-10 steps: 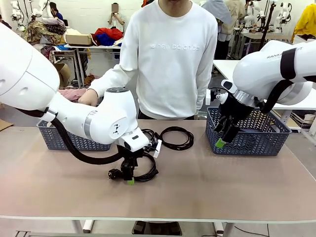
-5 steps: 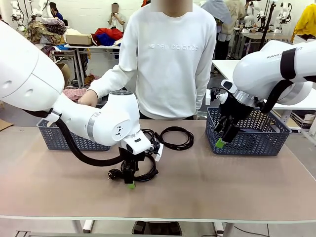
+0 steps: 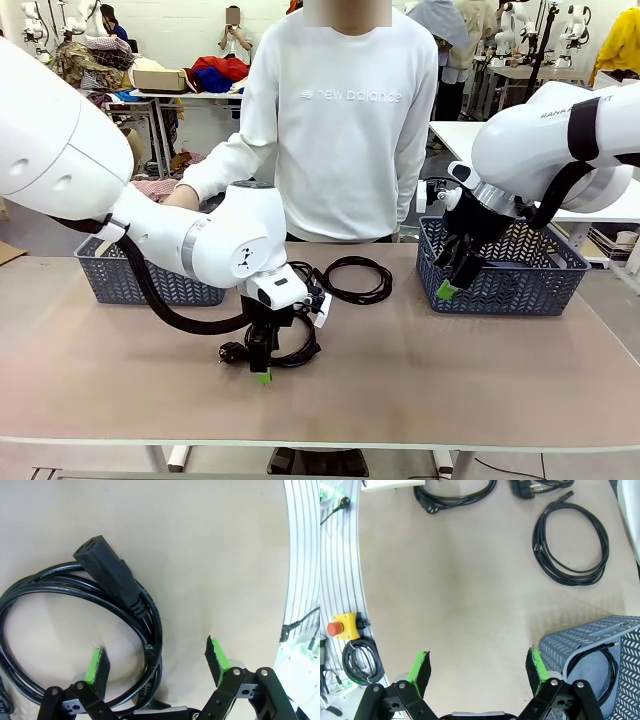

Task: Organize the cables according to human instructions.
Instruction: Pick up a bundle of cables and place it in the basket indicated by the human.

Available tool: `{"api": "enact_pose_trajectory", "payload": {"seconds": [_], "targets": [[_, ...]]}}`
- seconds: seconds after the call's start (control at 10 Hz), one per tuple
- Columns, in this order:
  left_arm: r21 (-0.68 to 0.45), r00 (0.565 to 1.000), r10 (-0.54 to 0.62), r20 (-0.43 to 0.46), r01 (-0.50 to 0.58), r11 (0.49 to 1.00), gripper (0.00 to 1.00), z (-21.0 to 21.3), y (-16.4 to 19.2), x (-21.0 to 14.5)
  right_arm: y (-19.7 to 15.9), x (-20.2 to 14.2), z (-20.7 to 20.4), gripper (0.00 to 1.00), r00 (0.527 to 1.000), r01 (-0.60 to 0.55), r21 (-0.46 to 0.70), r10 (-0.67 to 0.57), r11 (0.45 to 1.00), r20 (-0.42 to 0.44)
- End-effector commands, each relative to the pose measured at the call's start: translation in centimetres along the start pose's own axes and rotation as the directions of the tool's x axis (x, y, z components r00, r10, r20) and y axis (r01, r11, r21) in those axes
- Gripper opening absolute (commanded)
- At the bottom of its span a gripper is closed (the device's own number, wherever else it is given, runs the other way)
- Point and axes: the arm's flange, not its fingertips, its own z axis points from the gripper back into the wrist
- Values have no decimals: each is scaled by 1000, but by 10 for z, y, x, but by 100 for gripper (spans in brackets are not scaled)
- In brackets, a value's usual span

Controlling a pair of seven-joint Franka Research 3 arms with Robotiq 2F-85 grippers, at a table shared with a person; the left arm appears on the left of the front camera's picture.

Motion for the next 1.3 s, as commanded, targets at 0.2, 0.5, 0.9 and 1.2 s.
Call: {"api": "enact_pose_trajectory", "payload": {"seconds": [0.2,0.5,0.9,1.2], "targets": [[-20,1000,19,7,-19,1000,100,1,-1,0,-2,4,2,100,1000,-2,-6,2,1000,2],[23,1000,18,14,-18,1000,63,3,-6,0,-2,4,2,100,1000,-2,-6,2,1000,2],[47,1000,6,12,-6,999,23,12,-14,-2,-2,4,2,100,1000,-2,-6,2,1000,2],[54,1000,11,12,-11,998,2,12,-18,-6,-2,4,2,100,1000,-2,-6,2,1000,2]]}}
